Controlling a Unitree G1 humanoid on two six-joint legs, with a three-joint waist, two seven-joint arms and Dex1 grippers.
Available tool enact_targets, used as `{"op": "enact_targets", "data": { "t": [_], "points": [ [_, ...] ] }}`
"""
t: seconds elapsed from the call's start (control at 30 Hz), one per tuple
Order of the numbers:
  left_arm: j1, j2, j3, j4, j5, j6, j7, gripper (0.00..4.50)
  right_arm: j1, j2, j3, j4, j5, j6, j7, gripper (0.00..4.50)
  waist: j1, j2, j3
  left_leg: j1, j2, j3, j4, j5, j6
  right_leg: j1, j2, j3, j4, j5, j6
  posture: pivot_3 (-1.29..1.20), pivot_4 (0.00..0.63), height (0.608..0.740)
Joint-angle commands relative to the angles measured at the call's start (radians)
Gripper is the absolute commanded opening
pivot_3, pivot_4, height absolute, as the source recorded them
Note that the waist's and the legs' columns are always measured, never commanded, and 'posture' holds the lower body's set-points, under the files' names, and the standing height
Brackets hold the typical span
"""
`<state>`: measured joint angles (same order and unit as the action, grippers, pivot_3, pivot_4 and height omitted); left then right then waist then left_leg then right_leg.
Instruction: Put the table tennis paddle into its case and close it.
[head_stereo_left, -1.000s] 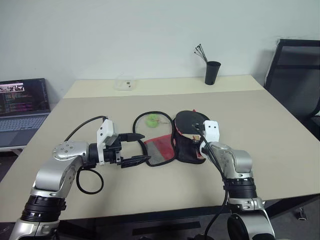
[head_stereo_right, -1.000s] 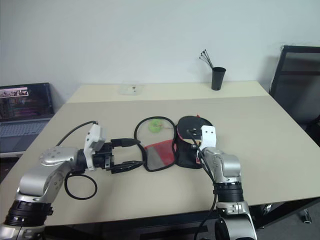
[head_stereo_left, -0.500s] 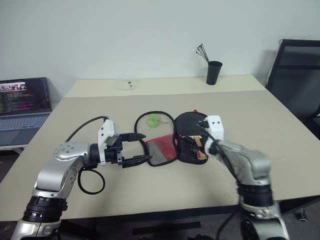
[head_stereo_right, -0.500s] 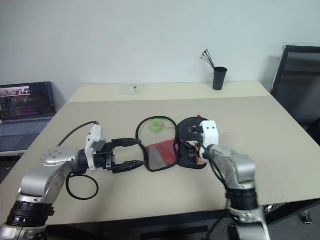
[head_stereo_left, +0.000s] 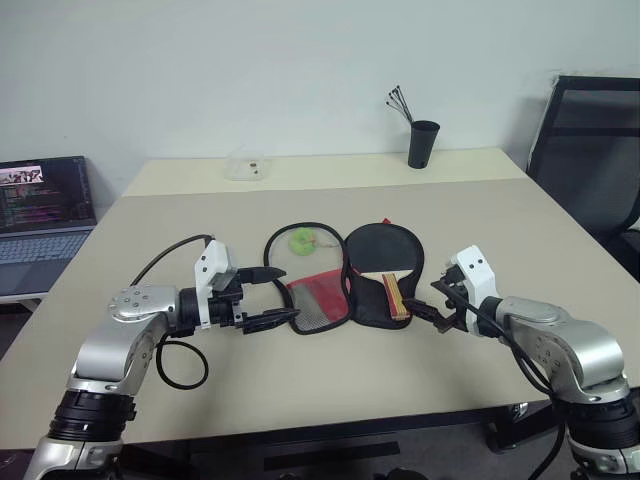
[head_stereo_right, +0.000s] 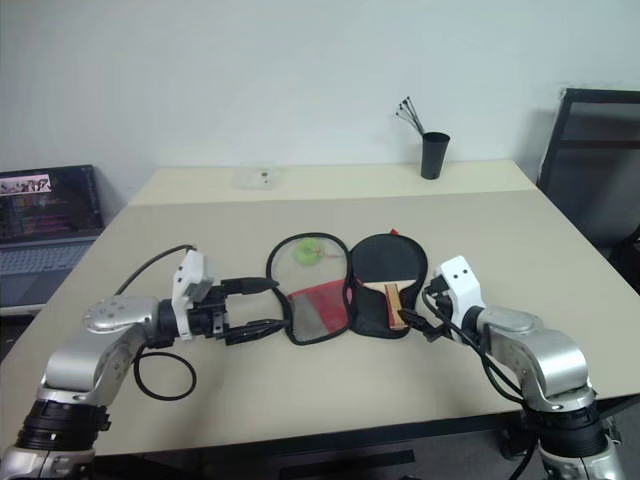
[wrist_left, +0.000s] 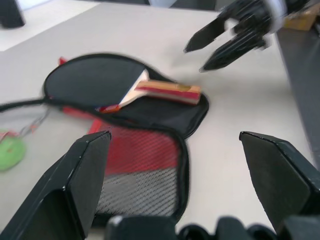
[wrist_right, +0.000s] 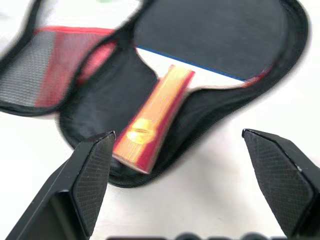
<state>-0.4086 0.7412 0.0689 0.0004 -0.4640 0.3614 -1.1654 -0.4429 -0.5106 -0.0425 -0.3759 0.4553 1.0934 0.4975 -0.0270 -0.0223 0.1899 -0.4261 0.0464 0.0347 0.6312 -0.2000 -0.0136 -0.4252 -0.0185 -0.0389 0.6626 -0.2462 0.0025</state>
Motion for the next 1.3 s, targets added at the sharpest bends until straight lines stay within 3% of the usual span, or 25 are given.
{"op": "enact_targets", "data": {
  "t": [0.03, 0.23, 0.33, 0.7, 1.1, 1.3],
  "points": [
    [-0.008, 0.000, 0.010, 0.030, 0.018, -0.028, 0.011, 4.50, -0.006, -0.023, -0.070, -0.109, 0.117, 0.018, 0.078, 4.47, 0.000, 0.000, 0.000, 0.000, 0.000, 0.000, 0.000, 0.000, 0.000, 0.000, 0.000, 0.000, 0.000, 0.000, 0.000, 0.00, 0.150, 0.740],
    [-0.034, -0.019, 0.013, 0.137, 0.089, -0.094, 0.079, 4.50, -0.040, -0.119, -0.125, -0.147, 0.225, 0.042, 0.154, 4.47, 0.003, 0.000, 0.000, 0.000, 0.001, 0.000, 0.000, 0.000, 0.000, 0.001, -0.003, 0.001, -0.001, 0.000, 0.000, 0.00, 0.150, 0.740],
    [-0.070, -0.041, 0.002, 0.211, 0.144, -0.157, 0.125, 3.90, -0.060, -0.156, -0.138, -0.146, 0.251, 0.035, 0.170, 4.50, 0.004, -0.001, 0.000, 0.000, 0.000, 0.001, 0.001, 0.000, 0.000, 0.001, -0.004, 0.001, 0.000, 0.000, 0.000, 0.00, 0.150, 0.740],
    [-0.244, -0.121, -0.081, 0.584, 0.350, -0.283, 0.280, 0.05, -0.088, -0.274, -0.153, -0.162, 0.308, 0.002, 0.227, 4.50, 0.014, -0.002, 0.000, 0.000, -0.001, 0.001, 0.001, 0.000, 0.000, 0.001, -0.003, 0.000, 0.000, 0.000, 0.000, 0.00, 0.150, 0.740],
    [-0.425, -0.271, -0.131, 0.908, 0.446, -0.374, 0.347, 0.05, -0.069, -0.272, -0.159, -0.182, 0.331, 0.000, 0.185, 4.50, 0.027, -0.002, 0.000, -0.001, -0.001, 0.004, 0.003, 0.000, 0.000, 0.002, -0.003, -0.001, 0.001, 0.000, 0.000, 0.00, 0.150, 0.740],
    [-0.568, -0.367, -0.140, 0.846, 0.424, -0.383, 0.296, 0.05, -0.054, -0.297, -0.173, -0.173, 0.330, -0.007, 0.194, 4.50, 0.039, -0.004, 0.000, -0.004, -0.001, 0.002, 0.009, 0.000, 0.000, 0.003, -0.003, -0.004, 0.001, 0.001, 0.001, 0.00, 0.150, 0.740]
  ]
}}
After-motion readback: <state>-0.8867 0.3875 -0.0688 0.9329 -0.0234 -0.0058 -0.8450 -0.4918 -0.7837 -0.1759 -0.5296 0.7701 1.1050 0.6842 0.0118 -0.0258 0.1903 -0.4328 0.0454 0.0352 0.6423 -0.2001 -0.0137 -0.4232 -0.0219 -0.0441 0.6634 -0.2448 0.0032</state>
